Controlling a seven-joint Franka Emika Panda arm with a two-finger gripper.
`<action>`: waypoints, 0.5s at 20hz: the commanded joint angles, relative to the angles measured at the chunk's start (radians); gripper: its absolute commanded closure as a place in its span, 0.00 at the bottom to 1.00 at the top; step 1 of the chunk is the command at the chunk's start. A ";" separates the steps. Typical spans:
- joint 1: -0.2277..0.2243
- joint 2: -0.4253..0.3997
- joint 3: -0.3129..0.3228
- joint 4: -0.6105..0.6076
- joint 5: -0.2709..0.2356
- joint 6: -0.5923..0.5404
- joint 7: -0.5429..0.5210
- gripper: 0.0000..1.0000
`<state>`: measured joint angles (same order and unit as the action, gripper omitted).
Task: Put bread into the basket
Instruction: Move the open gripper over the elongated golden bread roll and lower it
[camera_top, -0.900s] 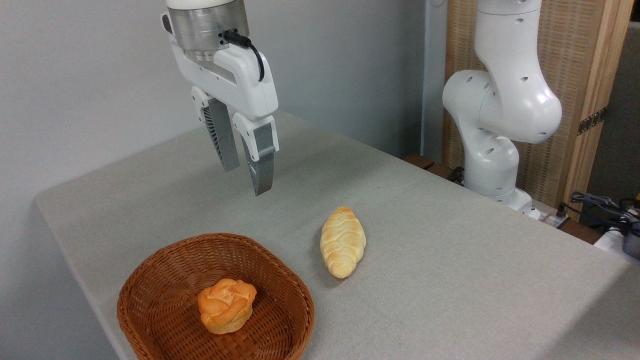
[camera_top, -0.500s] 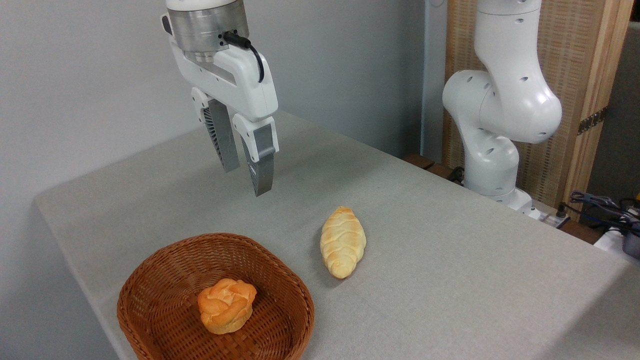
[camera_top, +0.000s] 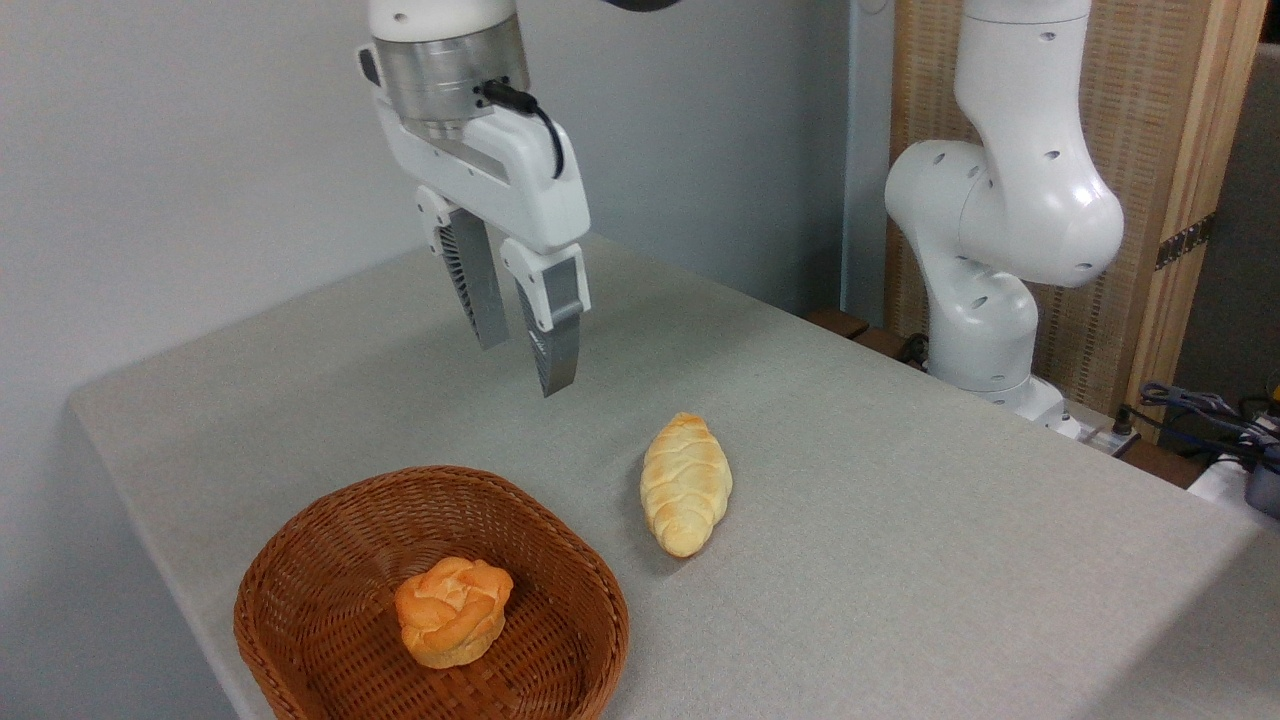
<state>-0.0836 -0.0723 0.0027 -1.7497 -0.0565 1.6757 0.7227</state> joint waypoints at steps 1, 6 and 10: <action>-0.004 -0.141 0.005 -0.200 0.011 0.102 -0.006 0.00; -0.002 -0.225 0.008 -0.393 0.015 0.191 -0.005 0.00; -0.002 -0.253 0.010 -0.487 0.017 0.265 0.010 0.00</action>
<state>-0.0835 -0.2775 0.0059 -2.1509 -0.0545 1.8858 0.7227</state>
